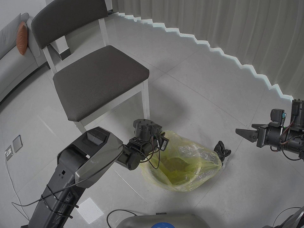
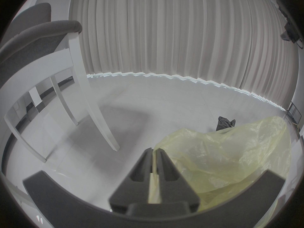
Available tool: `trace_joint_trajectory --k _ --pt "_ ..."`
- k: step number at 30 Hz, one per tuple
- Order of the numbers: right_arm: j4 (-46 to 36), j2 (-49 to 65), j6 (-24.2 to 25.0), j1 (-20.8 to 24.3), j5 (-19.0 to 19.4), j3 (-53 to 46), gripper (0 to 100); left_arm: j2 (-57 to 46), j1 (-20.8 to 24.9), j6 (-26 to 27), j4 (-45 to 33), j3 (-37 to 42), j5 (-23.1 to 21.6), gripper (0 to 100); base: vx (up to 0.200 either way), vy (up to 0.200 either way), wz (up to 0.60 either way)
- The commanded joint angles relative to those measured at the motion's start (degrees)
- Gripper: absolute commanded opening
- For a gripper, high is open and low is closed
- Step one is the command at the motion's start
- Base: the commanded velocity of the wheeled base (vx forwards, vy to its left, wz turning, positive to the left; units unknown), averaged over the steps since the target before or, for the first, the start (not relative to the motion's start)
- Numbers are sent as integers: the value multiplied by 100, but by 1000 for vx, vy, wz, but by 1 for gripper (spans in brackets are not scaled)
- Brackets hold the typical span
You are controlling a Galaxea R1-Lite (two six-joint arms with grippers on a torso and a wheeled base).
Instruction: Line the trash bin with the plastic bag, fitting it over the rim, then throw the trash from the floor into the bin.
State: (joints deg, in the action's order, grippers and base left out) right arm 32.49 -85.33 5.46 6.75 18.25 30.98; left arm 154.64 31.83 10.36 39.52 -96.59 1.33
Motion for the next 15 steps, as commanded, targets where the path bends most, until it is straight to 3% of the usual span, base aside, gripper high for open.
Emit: trace_joint_trajectory --k 1,11,15 --pt "3 -10 -1 -7 3 5 100 -92 -36 1 12 -9 -1 100 0 0 0" --pt "12 -124 -10 -69 3 5 100 -171 -45 -52 64 61 78 100 0 0 0" --pt "38 -247 -1 -130 170 14 100 -478 -45 -228 187 474 157 100 0 0 0"
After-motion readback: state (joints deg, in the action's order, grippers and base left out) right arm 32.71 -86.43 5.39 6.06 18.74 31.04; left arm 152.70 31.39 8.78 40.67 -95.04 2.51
